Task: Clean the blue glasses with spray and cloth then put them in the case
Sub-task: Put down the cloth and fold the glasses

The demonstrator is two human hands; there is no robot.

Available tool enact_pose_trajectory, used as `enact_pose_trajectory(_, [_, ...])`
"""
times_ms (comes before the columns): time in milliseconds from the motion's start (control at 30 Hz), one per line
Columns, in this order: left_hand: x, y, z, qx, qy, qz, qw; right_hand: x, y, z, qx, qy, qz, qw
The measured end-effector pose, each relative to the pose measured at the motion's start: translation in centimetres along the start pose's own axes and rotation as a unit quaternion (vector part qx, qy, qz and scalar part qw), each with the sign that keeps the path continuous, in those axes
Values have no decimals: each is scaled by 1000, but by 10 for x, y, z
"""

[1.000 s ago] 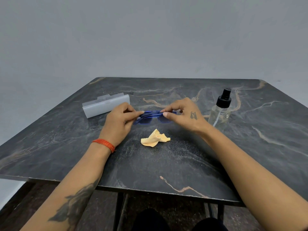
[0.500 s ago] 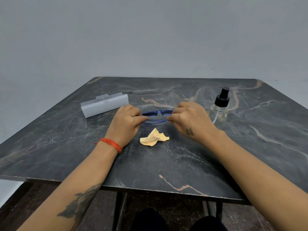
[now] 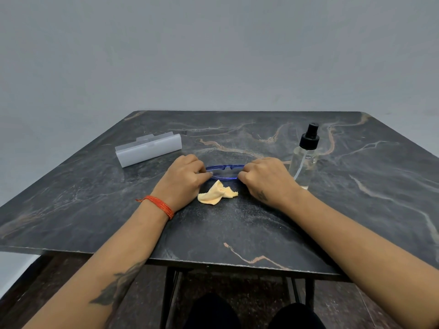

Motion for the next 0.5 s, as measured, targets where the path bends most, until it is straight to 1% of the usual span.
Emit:
enact_pose_trajectory(133, [-2, 2, 1, 15, 1, 3, 1000, 2, 3, -2, -10, -5, 0, 1000])
enact_pose_trajectory(333, [-5, 3, 2, 10, 24, 33, 999, 3, 5, -5, -16, -15, -4, 1000])
enact_pose_trajectory(500, [-7, 4, 4, 14, 27, 38, 999, 3, 7, -3, -15, -14, -13, 1000])
Point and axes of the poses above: each hand's wrist, its own y-axis away from the middle knuckle, its own z-axis out of the back of the hand, x = y × z, the point moved 3 cm from there along -y, towards the middle knuckle, and after that the axes turned 13 degrees about -z, right-handed, at the moved point
